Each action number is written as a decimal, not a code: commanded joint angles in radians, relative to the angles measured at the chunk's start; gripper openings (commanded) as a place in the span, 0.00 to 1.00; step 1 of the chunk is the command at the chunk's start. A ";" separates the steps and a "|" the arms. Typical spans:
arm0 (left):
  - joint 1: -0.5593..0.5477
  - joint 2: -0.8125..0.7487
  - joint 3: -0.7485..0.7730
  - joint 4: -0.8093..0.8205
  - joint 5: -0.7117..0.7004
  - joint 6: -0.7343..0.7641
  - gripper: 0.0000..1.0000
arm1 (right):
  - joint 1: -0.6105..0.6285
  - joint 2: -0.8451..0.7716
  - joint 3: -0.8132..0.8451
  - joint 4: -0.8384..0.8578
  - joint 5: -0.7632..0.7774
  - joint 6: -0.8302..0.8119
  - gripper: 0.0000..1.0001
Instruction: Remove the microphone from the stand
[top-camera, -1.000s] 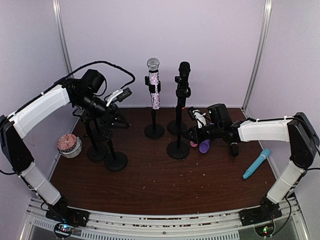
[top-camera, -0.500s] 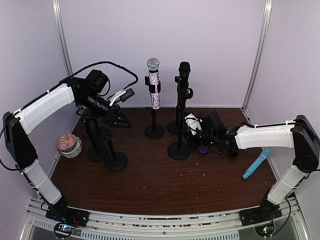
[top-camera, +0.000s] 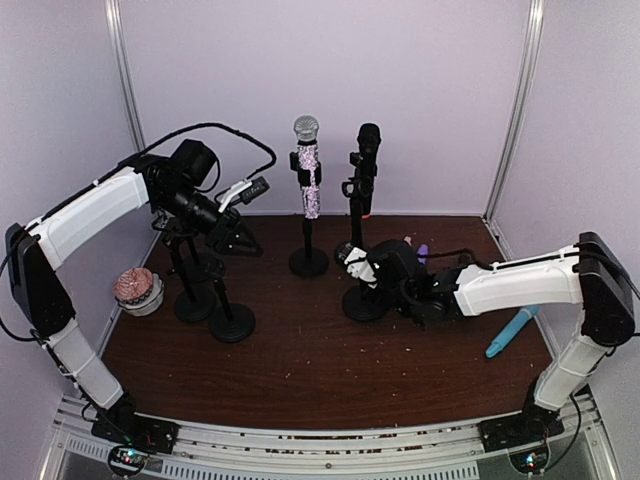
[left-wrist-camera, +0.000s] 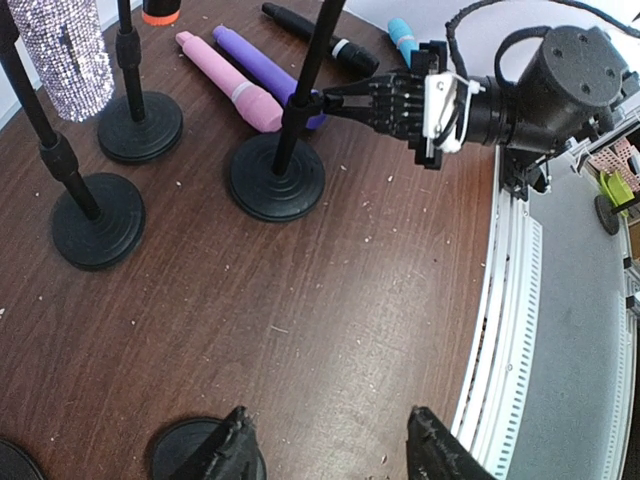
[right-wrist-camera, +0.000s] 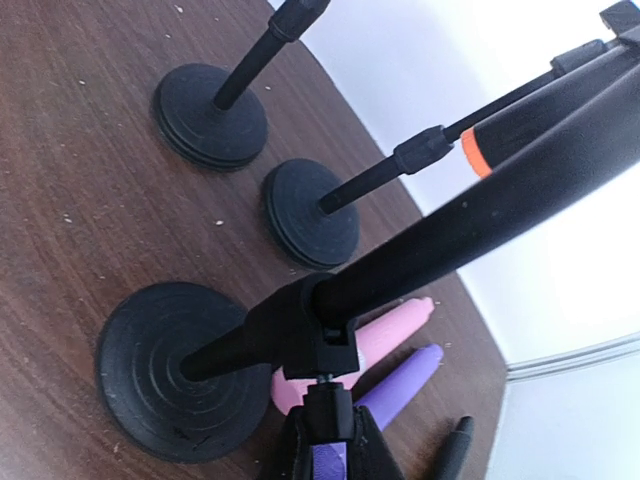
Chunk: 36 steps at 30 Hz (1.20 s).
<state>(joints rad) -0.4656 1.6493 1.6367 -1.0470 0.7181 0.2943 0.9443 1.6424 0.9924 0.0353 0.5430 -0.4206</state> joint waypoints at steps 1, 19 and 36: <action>0.008 -0.022 0.008 -0.001 0.002 0.005 0.54 | 0.036 0.049 0.040 0.028 0.137 -0.134 0.00; 0.008 -0.030 0.005 -0.001 -0.002 0.006 0.54 | 0.109 0.139 0.036 0.059 0.386 -0.188 0.25; 0.008 -0.049 -0.001 -0.007 -0.008 0.010 0.54 | 0.076 -0.227 0.007 -0.109 -0.079 0.521 0.75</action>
<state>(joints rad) -0.4652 1.6306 1.6363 -1.0492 0.7105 0.2947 1.0458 1.5284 1.0477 -0.0494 0.6666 -0.1562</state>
